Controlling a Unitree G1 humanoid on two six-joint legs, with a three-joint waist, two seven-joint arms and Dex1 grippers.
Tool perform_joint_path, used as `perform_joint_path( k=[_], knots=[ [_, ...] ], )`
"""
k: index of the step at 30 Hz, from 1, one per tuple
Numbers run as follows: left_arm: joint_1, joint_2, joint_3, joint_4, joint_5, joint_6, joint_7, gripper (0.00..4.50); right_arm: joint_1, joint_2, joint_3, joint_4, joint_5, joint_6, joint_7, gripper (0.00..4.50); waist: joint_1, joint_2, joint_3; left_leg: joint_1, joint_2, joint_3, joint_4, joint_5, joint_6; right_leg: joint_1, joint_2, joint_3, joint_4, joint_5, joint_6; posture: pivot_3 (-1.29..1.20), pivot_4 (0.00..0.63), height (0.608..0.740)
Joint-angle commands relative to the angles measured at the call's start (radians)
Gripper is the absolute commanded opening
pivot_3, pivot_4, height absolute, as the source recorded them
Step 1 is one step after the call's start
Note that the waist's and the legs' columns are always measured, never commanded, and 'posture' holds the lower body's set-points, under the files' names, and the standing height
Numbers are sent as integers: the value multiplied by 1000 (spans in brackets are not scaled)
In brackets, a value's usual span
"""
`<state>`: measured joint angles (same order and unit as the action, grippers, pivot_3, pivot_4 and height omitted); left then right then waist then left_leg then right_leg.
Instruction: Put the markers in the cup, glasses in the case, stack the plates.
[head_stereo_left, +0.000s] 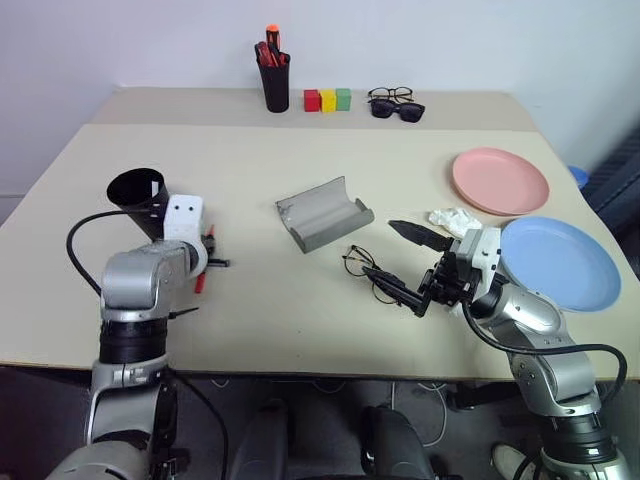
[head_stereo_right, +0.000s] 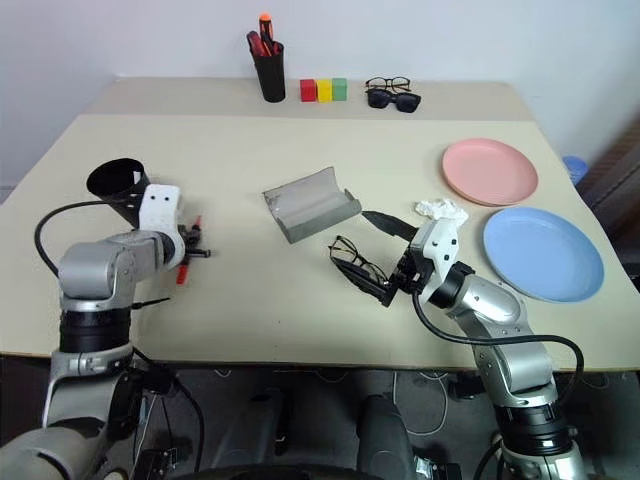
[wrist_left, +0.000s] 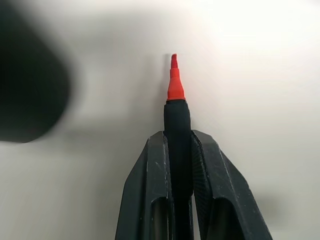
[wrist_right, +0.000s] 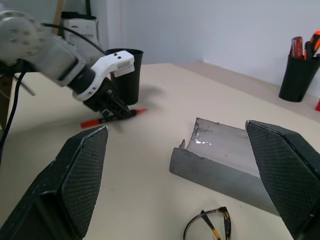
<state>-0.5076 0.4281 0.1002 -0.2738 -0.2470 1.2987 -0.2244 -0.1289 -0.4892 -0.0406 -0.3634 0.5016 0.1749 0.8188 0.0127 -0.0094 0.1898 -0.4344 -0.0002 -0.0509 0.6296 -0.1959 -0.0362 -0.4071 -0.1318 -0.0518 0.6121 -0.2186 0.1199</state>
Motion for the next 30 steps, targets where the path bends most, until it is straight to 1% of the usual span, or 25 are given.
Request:
perform_joint_path(
  k=[1,2,3,4,5,9,10,14,16,20,30],
  knots=[
    [29,45,-90,-242,3,-265,-92,34,-13,-1,-14,-24,-1,-20,-4,4500,1,0,0,-1,0,0,0,0,0,-1,0,0,0,0,0,0,150,740],
    [29,47,-119,-260,53,-404,-79,34,-17,1,-12,-21,-2,-21,-6,4500,2,0,0,-1,0,0,0,0,0,-1,0,0,0,0,-1,0,150,740],
    [29,46,-136,-263,89,-500,-66,34,-20,3,-11,-19,-4,-21,-7,4500,2,0,0,-2,0,0,0,0,0,-1,0,0,-1,-1,-3,0,150,740],
    [0,6,-125,-226,130,-630,-7,34,-26,5,-8,-16,-5,-20,-8,4500,2,0,0,-2,0,0,1,0,0,-1,0,0,-1,-1,-4,0,150,740],
    [-27,-22,-113,-190,164,-704,51,34,-30,7,-6,-15,-6,-20,-9,4500,2,1,0,-2,0,0,1,0,0,-1,0,0,-1,-1,-4,0,150,740],
    [-137,-98,-17,48,289,-934,303,34,-43,12,3,-7,-6,-21,-8,4500,-2,1,0,-2,0,0,1,0,0,0,0,0,-1,-2,-3,0,150,740],
    [-153,-103,10,109,310,-1029,355,34,-45,13,5,-5,-7,-22,-7,4500,-4,1,0,-1,0,1,1,0,0,0,0,0,-1,-1,-3,0,150,740],
    [-187,-76,53,283,385,-1186,467,34,-53,20,17,4,-11,-26,-7,4500,0,0,0,0,0,0,-1,0,1,-1,1,0,1,0,2,0,150,740],
    [-188,-61,72,349,421,-1239,525,34,-57,26,24,8,-13,-28,-7,4500,1,-1,0,0,0,0,0,1,1,-1,1,0,1,0,3,0,150,740],
    [-176,-53,93,420,441,-1311,570,34,-61,34,30,11,-16,-30,-6,4500,3,-1,1,-1,-1,0,1,0,0,1,0,0,1,0,3,0,150,740],
    [-117,-53,103,470,468,-1349,611,34,-59,37,26,8,-16,-25,0,4500,0,-1,0,0,-1,0,1,0,0,0,0,0,1,1,3,0,150,740]
  ],
)
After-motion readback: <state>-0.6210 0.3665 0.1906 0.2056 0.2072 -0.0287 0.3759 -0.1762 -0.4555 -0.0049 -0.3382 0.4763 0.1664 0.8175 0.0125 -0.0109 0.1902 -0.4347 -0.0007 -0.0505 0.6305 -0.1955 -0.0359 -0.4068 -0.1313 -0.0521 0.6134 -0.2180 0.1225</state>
